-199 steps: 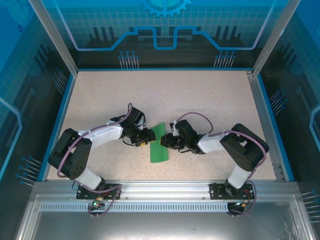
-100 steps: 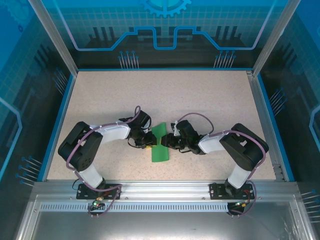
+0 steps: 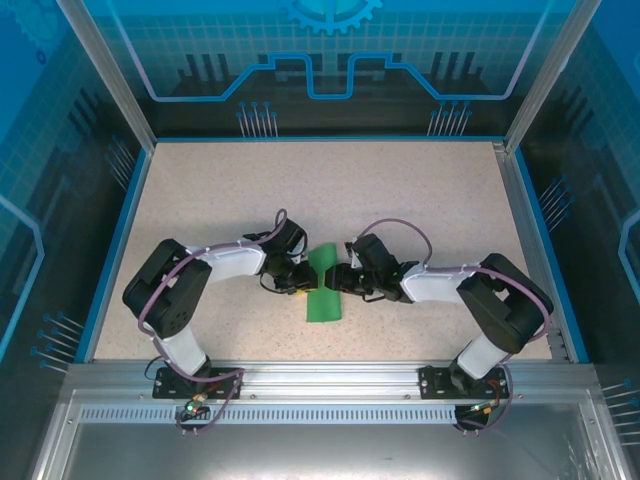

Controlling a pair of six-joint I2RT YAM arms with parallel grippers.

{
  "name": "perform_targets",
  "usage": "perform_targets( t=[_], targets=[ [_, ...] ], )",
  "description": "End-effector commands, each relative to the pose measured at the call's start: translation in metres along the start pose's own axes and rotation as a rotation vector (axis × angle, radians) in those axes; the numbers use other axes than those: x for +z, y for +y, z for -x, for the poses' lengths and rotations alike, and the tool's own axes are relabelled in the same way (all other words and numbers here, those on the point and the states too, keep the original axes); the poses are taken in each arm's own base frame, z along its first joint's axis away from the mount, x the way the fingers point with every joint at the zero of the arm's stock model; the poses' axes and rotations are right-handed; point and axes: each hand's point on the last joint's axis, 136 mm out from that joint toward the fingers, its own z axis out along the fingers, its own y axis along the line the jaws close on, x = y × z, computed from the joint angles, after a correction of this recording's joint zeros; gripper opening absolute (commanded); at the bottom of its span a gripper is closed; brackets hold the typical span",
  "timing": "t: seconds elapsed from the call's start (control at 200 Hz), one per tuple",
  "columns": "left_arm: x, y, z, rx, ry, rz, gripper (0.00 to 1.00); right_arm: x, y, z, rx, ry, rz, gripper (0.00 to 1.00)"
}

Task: Fold a paper plane with a square sheet of paper (pick it up from the middle)
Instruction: Fold the square sheet of paper in half at the center of the table.

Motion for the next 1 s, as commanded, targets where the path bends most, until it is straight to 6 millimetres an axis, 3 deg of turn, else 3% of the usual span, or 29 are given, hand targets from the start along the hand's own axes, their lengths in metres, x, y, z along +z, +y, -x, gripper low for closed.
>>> perform_targets(
  t=[0.0, 0.195, 0.44, 0.995],
  targets=[
    [0.011, 0.011, -0.006, 0.014, 0.025, 0.057, 0.26, -0.008, -0.020, 0.000, -0.022, 0.014, -0.114, 0.45],
    [0.007, 0.003, -0.003, 0.023, 0.017, 0.047, 0.26, -0.014, -0.019, 0.008, -0.070, 0.013, -0.164, 0.45],
    [0.003, -0.007, 0.000, 0.037, 0.010, 0.026, 0.27, -0.007, -0.017, 0.009, -0.091, 0.038, -0.172, 0.36],
    [-0.018, -0.021, 0.002, 0.066, -0.018, 0.002, 0.29, -0.005, -0.034, 0.004, -0.115, 0.081, -0.256, 0.28]
  ],
)
